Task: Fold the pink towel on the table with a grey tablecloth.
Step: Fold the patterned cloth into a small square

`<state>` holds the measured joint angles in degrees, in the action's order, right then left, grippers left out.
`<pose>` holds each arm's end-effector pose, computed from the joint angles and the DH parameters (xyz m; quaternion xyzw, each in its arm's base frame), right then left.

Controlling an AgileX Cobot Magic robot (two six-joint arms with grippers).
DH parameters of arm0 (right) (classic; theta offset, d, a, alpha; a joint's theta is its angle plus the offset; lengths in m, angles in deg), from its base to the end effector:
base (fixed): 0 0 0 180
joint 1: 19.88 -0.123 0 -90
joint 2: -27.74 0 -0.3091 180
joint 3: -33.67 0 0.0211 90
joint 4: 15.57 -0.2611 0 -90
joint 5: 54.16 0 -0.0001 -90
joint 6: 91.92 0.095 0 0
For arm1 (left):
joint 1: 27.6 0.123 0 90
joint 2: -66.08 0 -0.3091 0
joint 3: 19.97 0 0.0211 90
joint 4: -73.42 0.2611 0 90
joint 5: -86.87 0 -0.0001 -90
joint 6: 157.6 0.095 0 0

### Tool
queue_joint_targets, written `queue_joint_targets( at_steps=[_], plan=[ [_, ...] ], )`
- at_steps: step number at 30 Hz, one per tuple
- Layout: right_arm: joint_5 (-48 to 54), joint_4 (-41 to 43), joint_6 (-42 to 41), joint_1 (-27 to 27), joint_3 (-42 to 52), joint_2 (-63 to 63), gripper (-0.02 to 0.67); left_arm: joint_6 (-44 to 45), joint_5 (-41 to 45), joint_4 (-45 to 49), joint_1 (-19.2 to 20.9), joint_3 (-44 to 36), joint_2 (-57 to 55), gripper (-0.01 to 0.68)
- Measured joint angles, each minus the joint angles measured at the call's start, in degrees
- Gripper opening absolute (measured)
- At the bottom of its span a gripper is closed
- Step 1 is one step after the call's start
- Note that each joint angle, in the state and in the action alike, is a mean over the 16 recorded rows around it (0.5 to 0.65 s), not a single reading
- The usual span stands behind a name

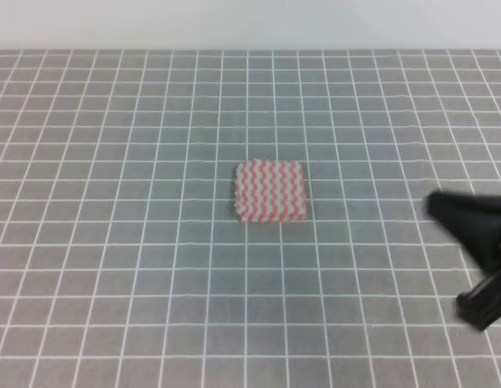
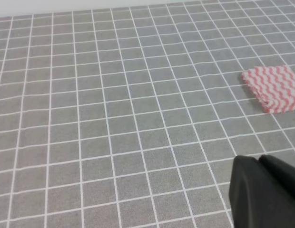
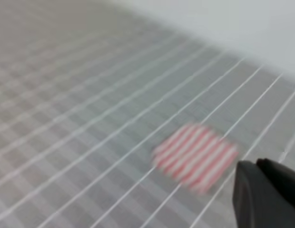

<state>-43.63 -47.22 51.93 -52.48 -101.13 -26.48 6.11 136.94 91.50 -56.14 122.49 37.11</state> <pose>0.1383 0.0993 0.3219 -0.2872 0.7581 0.1775 0.5579 0.0496 -0.0012 0.3568 0.1120 0.8330 -0.0542 0.5392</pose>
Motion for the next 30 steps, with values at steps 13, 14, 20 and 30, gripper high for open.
queue_joint_targets(
  at_steps=[13,14,20,30],
  plan=[
    [6.54,6.0,0.31,17.76,1.27,14.28,-0.017,0.01,-0.17,0.14,0.0,-0.02,-0.25,-0.002],
    [6.83,6.53,0.55,19.08,1.54,15.78,-0.017,0.02,-0.21,0.17,0.0,-0.02,-0.31,-0.002],
    [6.12,9.52,2.4,25.04,4.72,24.87,-0.017,0.02,-0.3,0.22,0.0,-0.03,-0.44,-0.002],
    [1.59,8.0,6.32,28.48,12.5,32.63,-0.017,0.02,-0.25,0.19,0.0,-0.02,-0.38,-0.002]
  ],
)
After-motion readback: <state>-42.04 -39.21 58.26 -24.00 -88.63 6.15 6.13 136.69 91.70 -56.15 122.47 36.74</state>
